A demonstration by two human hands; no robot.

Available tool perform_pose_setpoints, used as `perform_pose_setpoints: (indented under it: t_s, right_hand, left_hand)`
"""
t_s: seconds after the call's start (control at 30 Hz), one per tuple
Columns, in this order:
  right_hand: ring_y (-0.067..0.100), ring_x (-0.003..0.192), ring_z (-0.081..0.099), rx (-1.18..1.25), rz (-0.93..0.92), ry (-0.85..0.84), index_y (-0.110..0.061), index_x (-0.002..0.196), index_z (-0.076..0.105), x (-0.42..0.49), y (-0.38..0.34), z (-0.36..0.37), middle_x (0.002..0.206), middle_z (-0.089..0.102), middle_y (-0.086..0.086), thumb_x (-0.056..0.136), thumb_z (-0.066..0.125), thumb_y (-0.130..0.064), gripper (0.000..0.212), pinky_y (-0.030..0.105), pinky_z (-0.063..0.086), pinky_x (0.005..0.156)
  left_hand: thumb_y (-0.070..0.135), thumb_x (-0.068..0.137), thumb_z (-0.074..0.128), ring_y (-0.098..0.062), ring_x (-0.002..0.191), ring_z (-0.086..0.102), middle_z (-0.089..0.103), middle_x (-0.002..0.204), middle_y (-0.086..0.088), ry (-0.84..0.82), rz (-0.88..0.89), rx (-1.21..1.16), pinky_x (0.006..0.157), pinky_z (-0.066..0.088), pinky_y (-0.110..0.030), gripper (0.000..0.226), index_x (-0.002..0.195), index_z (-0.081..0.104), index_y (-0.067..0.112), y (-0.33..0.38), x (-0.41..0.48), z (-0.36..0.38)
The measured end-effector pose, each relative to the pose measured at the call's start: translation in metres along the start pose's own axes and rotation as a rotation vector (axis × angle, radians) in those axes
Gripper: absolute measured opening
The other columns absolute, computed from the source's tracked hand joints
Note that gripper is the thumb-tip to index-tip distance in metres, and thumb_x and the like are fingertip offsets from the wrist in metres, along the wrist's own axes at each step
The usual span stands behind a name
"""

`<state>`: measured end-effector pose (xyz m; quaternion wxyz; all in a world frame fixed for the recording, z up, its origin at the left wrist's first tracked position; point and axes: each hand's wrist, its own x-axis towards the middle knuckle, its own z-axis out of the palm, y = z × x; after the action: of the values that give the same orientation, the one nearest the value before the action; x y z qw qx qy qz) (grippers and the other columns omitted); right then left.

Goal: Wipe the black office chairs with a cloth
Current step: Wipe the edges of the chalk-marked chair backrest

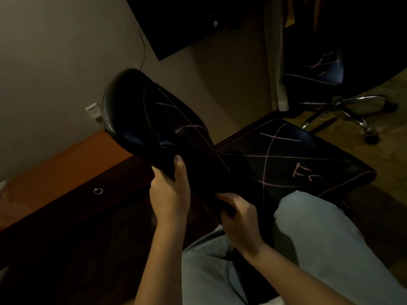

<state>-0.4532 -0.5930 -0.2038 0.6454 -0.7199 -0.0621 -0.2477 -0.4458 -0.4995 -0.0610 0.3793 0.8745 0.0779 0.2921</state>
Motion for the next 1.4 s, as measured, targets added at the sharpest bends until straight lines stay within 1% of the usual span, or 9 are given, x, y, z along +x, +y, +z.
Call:
perform_pose_setpoints:
  t_s: [0.1, 0.23, 0.37, 0.57, 0.67, 0.77, 0.93, 1.23, 1.4]
  right_hand:
    - [-0.001, 0.099, 0.062, 0.003, -0.094, -0.015, -0.010, 0.106, 0.072, 0.024, -0.034, 0.002, 0.102, 0.071, 0.000, 0.080, 0.058, 0.005, 0.033, 0.008, 0.045, 0.087]
    - [0.009, 0.102, 0.065, 0.028, -0.270, -0.026, -0.004, 0.110, 0.070, 0.046, -0.075, 0.008, 0.106, 0.070, 0.005, 0.081, 0.059, 0.006, 0.033, 0.019, 0.051, 0.091]
    - [0.008, 0.109, 0.062, 0.061, -0.309, -0.049, -0.005, 0.118, 0.066, 0.046, -0.080, 0.008, 0.114, 0.067, 0.003, 0.084, 0.058, 0.004, 0.036, 0.022, 0.050, 0.095]
    - [-0.001, 0.114, 0.056, -0.017, -0.202, -0.102, -0.016, 0.120, 0.064, 0.024, -0.045, -0.002, 0.115, 0.061, -0.011, 0.088, 0.049, -0.010, 0.037, 0.016, 0.044, 0.099]
    - [-0.003, 0.110, 0.058, -0.065, -0.169, -0.110, -0.015, 0.116, 0.066, 0.019, -0.032, -0.007, 0.110, 0.065, -0.009, 0.082, 0.053, 0.006, 0.042, 0.013, 0.045, 0.096]
    - [0.001, 0.106, 0.061, -0.075, -0.156, -0.101, -0.013, 0.111, 0.069, 0.022, -0.032, -0.009, 0.106, 0.063, -0.013, 0.081, 0.054, 0.005, 0.038, 0.007, 0.043, 0.092]
    - [0.003, 0.106, 0.061, -0.020, -0.242, -0.074, -0.009, 0.112, 0.070, 0.039, -0.069, 0.000, 0.108, 0.067, -0.005, 0.082, 0.056, 0.005, 0.036, 0.012, 0.046, 0.093]
    - [0.011, 0.112, 0.060, 0.073, -0.439, -0.065, -0.004, 0.120, 0.065, 0.074, -0.135, 0.019, 0.116, 0.067, 0.006, 0.082, 0.055, 0.008, 0.041, 0.022, 0.048, 0.098]
    - [0.005, 0.115, 0.058, 0.072, -0.380, -0.055, -0.008, 0.121, 0.065, 0.051, -0.091, 0.013, 0.119, 0.064, -0.001, 0.087, 0.058, 0.005, 0.037, 0.023, 0.048, 0.098]
  left_hand:
    - [0.071, 0.086, 0.023, 0.007, 0.058, 0.047, 0.047, 0.075, 0.020, -0.004, -0.009, 0.012, 0.050, 0.032, -0.011, 0.079, 0.135, 0.043, 0.012, 0.004, -0.001, -0.002]
    - [0.070, 0.088, 0.033, -0.016, 0.078, 0.058, 0.052, 0.084, 0.007, -0.017, -0.048, 0.034, 0.056, 0.036, -0.026, 0.071, 0.128, 0.045, 0.013, 0.002, 0.001, -0.001]
    - [0.071, 0.085, 0.031, -0.021, 0.085, 0.060, 0.058, 0.092, 0.001, -0.080, -0.068, 0.025, 0.063, 0.039, -0.028, 0.074, 0.131, 0.043, 0.015, 0.004, 0.001, -0.005]
    - [0.070, 0.072, 0.035, -0.016, 0.116, 0.051, 0.056, 0.128, 0.000, -0.203, -0.076, -0.110, 0.067, 0.034, -0.009, 0.086, 0.140, 0.045, 0.019, 0.021, 0.022, -0.036]
    - [0.070, 0.076, 0.037, -0.004, 0.108, 0.044, 0.051, 0.119, 0.012, -0.115, -0.031, -0.212, 0.072, 0.033, -0.011, 0.081, 0.141, 0.044, 0.022, 0.030, 0.034, -0.046]
    - [0.061, 0.090, 0.042, -0.004, 0.108, 0.043, 0.047, 0.116, 0.016, -0.068, -0.029, -0.246, 0.084, 0.035, -0.021, 0.063, 0.142, 0.042, 0.024, 0.031, 0.044, -0.049]
    - [0.042, 0.100, 0.042, 0.000, 0.085, 0.047, 0.052, 0.100, 0.014, -0.023, -0.004, -0.169, 0.067, 0.035, -0.014, 0.043, 0.135, 0.048, 0.016, 0.025, 0.041, -0.045]
    - [0.058, 0.081, 0.035, -0.012, 0.091, 0.059, 0.062, 0.097, 0.007, 0.003, 0.005, -0.185, 0.074, 0.043, -0.029, 0.065, 0.124, 0.055, 0.014, 0.028, 0.037, -0.044]
    - [0.044, 0.099, 0.041, -0.001, 0.082, 0.047, 0.048, 0.089, 0.021, 0.028, -0.017, -0.165, 0.067, 0.034, -0.013, 0.045, 0.132, 0.050, 0.015, 0.028, 0.034, -0.041]
